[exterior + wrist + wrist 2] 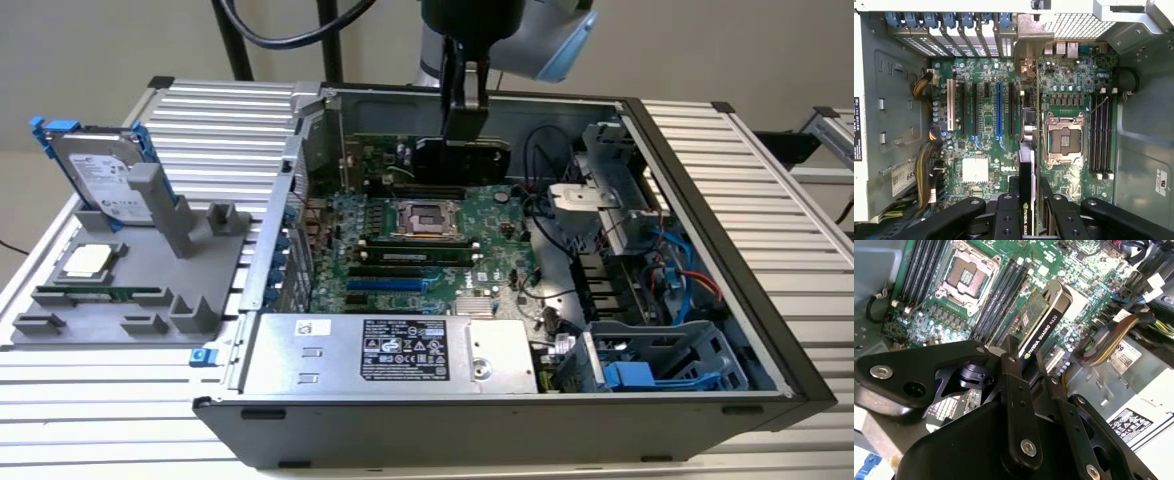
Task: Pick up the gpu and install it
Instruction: 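Insert the gpu into the slot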
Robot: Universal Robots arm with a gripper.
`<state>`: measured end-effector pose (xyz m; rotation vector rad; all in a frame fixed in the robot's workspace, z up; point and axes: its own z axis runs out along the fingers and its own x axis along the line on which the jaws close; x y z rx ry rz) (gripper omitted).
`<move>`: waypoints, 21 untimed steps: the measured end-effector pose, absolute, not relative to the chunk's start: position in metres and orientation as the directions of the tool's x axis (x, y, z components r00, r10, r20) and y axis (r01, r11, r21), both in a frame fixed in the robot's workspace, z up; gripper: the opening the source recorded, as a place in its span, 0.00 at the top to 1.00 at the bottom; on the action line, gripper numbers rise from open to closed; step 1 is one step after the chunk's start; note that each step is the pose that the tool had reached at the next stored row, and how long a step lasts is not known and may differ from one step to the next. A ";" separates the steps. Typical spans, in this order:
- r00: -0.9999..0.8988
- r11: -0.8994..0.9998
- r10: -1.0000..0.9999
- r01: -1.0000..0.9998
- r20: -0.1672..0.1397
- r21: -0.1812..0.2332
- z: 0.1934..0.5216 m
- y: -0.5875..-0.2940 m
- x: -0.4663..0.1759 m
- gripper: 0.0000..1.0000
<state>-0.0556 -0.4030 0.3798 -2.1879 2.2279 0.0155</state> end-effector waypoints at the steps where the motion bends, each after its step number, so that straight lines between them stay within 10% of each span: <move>1: -0.018 0.018 -1.000 -1.000 -0.020 -0.007 0.379 -0.403 -0.056 1.00; 21: -0.018 0.018 -1.000 -1.000 -0.021 -0.009 0.371 -0.403 -0.056 1.00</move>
